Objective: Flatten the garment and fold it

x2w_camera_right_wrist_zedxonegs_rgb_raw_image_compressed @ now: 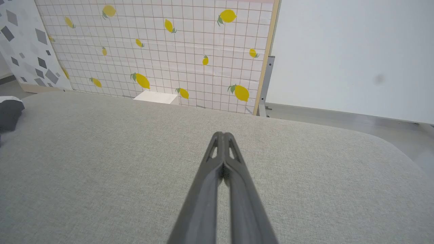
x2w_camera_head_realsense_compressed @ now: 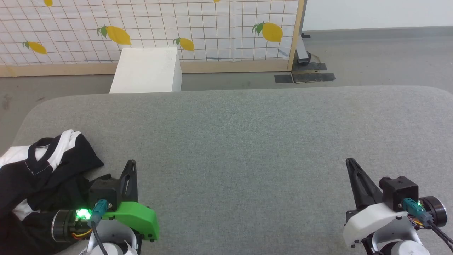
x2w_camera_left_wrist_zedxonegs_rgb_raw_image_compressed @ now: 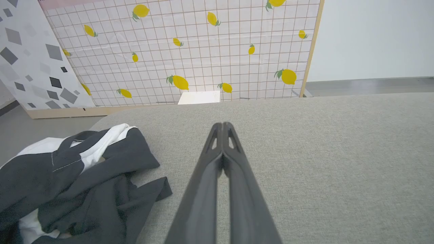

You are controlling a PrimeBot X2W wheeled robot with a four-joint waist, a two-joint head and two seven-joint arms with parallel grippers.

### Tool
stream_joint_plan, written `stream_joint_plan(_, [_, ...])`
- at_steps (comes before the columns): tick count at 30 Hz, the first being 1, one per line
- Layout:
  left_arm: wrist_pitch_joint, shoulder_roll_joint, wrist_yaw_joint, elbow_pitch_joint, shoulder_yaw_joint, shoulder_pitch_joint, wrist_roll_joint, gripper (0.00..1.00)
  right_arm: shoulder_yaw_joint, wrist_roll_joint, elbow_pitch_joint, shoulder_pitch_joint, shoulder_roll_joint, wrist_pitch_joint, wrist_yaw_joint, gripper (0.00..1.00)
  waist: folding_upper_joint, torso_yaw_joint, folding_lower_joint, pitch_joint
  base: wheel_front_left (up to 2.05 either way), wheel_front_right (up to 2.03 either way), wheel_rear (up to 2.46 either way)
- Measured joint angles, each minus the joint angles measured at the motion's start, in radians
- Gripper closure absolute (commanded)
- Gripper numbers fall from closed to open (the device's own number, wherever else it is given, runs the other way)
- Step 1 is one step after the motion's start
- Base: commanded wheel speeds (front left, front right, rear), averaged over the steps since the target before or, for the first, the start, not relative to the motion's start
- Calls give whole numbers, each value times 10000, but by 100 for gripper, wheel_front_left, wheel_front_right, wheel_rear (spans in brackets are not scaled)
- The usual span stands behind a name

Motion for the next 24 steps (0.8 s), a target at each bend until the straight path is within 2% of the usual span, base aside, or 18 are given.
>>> stream_joint_plan(7, [0, 0, 0, 0, 4, 0, 2, 100, 2, 0, 0, 0, 0, 0, 0, 100, 0, 0, 0, 0, 0, 0, 0])
stream_joint_plan(8, [0, 4, -2, 2, -2, -1, -4, 0, 0, 4, 2, 2, 0, 0, 0, 0, 0, 0, 0, 0, 0, 0, 0])
stream_joint_plan(24, [-240, 4, 96, 332, -215, -50, -211, 0, -75, 36, 79, 4, -2, -196, 0, 0, 0, 231, 0, -5, 0, 0, 0])
